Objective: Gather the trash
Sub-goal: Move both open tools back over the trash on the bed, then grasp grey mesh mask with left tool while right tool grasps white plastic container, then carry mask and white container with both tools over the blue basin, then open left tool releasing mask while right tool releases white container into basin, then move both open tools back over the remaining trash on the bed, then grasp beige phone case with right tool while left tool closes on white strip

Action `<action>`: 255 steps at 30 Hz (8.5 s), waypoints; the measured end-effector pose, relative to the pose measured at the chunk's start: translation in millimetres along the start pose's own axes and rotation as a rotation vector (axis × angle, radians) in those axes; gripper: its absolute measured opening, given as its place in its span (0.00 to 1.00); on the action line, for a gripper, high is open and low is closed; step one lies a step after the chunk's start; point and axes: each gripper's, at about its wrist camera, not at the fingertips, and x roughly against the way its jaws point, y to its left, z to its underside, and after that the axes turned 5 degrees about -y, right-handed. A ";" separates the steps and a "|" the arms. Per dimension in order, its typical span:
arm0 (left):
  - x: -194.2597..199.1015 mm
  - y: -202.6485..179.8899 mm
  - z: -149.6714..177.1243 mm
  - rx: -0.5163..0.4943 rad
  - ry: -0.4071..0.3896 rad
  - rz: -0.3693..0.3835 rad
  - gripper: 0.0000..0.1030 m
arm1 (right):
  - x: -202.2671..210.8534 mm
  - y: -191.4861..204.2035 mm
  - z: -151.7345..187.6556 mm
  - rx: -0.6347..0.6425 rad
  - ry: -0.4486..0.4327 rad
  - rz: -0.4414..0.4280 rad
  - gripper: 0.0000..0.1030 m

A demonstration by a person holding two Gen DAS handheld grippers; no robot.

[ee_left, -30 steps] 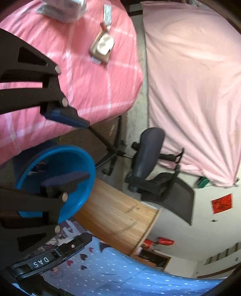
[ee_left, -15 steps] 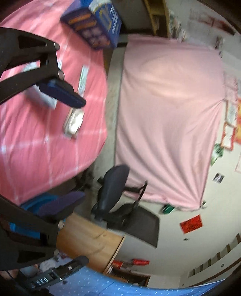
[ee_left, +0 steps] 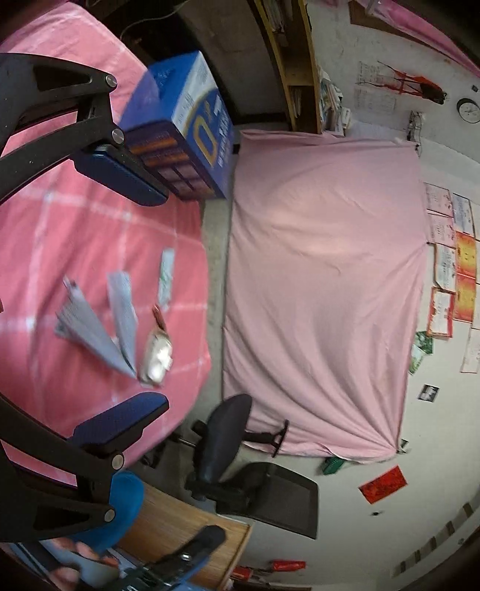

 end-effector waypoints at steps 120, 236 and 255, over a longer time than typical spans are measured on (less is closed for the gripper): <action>-72.3 -276.0 17.0 -0.193 0.300 0.647 0.01 | 39.4 -193.3 16.7 -0.171 0.284 0.466 0.53; -170.9 55.4 4.8 -0.031 0.254 -0.094 0.82 | -156.4 50.8 80.1 0.134 0.541 0.072 0.84; -214.1 72.9 4.1 0.110 0.426 0.009 0.22 | -187.7 33.8 107.9 0.021 0.752 0.007 0.61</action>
